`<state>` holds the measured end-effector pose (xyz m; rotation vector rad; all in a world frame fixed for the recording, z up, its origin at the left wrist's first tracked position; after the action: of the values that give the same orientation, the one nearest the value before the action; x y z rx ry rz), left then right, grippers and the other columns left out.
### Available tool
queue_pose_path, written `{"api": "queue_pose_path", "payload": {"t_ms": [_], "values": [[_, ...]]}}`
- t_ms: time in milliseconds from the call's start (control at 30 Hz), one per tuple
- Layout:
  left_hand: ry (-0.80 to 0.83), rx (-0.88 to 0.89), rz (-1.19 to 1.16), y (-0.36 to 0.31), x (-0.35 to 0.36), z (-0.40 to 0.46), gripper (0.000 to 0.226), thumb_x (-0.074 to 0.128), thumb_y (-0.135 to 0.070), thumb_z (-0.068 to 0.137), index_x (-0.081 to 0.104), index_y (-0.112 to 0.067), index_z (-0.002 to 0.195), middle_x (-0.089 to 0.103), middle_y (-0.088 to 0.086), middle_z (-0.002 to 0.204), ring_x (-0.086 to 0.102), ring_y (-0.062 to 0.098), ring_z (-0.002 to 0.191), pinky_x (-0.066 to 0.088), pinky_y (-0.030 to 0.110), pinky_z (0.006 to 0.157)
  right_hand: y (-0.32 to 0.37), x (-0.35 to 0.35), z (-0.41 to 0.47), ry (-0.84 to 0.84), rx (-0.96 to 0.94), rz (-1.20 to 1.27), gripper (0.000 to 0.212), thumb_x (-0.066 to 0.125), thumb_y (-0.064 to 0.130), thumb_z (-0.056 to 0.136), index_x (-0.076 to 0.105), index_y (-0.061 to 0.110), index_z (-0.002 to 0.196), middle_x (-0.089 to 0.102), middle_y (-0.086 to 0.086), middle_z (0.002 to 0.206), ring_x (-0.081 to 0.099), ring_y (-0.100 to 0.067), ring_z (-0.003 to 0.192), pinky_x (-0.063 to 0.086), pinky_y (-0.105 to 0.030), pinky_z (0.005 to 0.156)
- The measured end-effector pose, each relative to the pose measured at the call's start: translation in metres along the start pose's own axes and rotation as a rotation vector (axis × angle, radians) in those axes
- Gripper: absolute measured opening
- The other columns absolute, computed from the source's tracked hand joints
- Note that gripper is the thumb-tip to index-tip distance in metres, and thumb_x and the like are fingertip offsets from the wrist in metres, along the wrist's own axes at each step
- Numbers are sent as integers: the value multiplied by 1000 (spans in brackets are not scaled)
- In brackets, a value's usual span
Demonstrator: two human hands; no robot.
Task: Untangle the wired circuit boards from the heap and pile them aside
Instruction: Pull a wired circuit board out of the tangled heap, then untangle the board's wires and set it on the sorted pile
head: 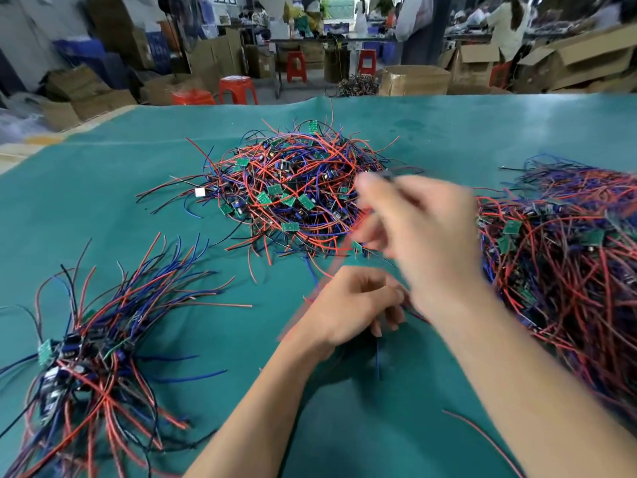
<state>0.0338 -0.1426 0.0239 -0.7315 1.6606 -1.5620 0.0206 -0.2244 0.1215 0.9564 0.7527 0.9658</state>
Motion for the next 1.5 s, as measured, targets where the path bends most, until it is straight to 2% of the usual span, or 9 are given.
{"api": "queue_pose_path", "payload": {"t_ms": [167, 233, 367, 500, 700, 1067, 1233, 1367, 1500], "values": [[-72, -110, -98, 19, -6, 4, 21, 59, 9, 91, 61, 17, 111, 61, 39, 112, 52, 25, 93, 41, 38, 83, 50, 117, -11, 464, -85, -288, 61, 68, 69, 84, 70, 11, 66, 71, -4, 60, 73, -26, 65, 61, -41, 67], [-114, -119, -124, 18, -7, 2, 28, 61, -1, 83, 61, 16, 104, 60, 41, 104, 50, 26, 87, 39, 42, 76, 48, 133, -5, 550, -120, -507, 68, 64, 79, 79, 68, 12, 68, 70, -3, 68, 70, -29, 75, 60, -39, 74], [-145, 3, -156, 1, -9, -1, 33, 45, -7, 76, 73, -21, 65, 67, -2, 62, 59, 6, 53, 47, 21, 47, 4, 91, 31, 409, -103, -825, 35, 70, 50, 80, 73, 17, 89, 72, -9, 91, 68, -34, 92, 57, -38, 81], [-427, -3, -166, 5, -27, 6, 28, 43, 6, 85, 65, -8, 76, 68, 10, 68, 67, 17, 56, 46, 23, 37, -63, 13, 42, 322, 112, -1047, 30, 72, 48, 86, 74, 18, 85, 74, -10, 95, 68, -35, 98, 56, -38, 82], [-611, 3, -18, 13, -40, 3, 19, 47, -15, 80, 65, -14, 84, 69, 3, 69, 71, 25, 54, 49, 29, 40, -82, -6, 19, 338, -5, -934, 37, 71, 41, 94, 67, 15, 68, 65, -5, 62, 59, -33, 74, 52, -36, 71], [-228, -80, -200, 6, -22, 6, 29, 52, -20, 99, 64, -6, 77, 57, 9, 52, 41, 12, 34, 22, 15, 33, -68, -28, -15, 333, -12, -413, 31, 69, 38, 78, 69, 16, 57, 53, -3, 47, 42, -5, 46, 33, -29, 52], [66, -114, -171, 1, 0, -1, 25, 48, -16, 98, 68, -8, 85, 61, 3, 61, 44, 9, 40, 20, 15, 34, -91, -45, -3, 233, 122, -313, 45, 65, 48, 83, 66, 6, 66, 54, -16, 55, 51, -24, 53, 43, -42, 56], [102, -91, -121, 3, -2, -1, 28, 51, -23, 101, 66, 1, 97, 55, -2, 62, 38, 8, 42, 20, 16, 37, -100, -39, -6, 297, 213, -53, 27, 74, 33, 89, 75, 9, 76, 56, -3, 51, 52, -13, 44, 34, -18, 40], [139, -45, -147, 6, -4, 0, 27, 55, -20, 100, 59, 6, 94, 60, -3, 66, 40, 5, 44, 24, 13, 39, -101, -49, -1, 185, 219, 76, 28, 83, 29, 83, 74, 3, 76, 55, -3, 55, 54, -16, 46, 35, -23, 43]]}}
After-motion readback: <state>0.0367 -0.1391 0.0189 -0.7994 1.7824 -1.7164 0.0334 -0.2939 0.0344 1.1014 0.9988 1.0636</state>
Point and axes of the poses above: each hand's wrist, its own z-axis towards the middle knuckle, its own x-axis out of the palm, y = z × x, the point moved 5 cm from there along z, towards the middle knuckle
